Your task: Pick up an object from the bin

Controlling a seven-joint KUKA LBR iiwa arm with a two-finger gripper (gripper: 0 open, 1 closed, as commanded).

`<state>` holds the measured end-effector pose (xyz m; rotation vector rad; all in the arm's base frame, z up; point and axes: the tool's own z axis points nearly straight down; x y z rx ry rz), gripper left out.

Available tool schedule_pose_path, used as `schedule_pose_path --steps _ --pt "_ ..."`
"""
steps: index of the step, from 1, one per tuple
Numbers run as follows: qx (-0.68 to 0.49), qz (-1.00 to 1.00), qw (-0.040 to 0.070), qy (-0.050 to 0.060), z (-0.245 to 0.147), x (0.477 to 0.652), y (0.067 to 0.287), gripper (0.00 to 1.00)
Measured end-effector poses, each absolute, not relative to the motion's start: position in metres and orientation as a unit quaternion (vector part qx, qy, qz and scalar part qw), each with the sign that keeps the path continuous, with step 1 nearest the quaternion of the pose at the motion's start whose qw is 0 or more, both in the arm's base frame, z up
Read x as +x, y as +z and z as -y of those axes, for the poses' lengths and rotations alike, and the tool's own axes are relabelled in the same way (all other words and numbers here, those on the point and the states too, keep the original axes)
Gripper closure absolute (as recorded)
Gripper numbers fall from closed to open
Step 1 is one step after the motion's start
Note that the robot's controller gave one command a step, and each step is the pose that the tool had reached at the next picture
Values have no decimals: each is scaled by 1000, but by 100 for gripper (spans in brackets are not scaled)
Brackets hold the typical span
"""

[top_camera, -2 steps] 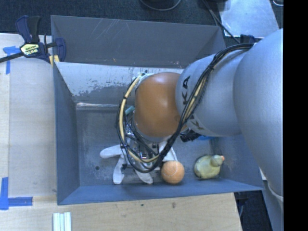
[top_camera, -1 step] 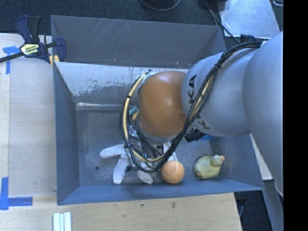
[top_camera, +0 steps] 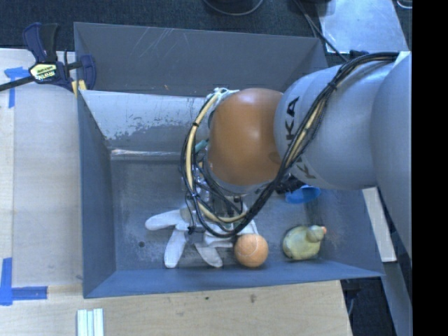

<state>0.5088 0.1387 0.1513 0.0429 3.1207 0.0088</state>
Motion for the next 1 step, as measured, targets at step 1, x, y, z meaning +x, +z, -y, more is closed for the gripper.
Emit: schedule_pose_path --steps 1 --pt "35 -999 1 0 -136 520 95 0"
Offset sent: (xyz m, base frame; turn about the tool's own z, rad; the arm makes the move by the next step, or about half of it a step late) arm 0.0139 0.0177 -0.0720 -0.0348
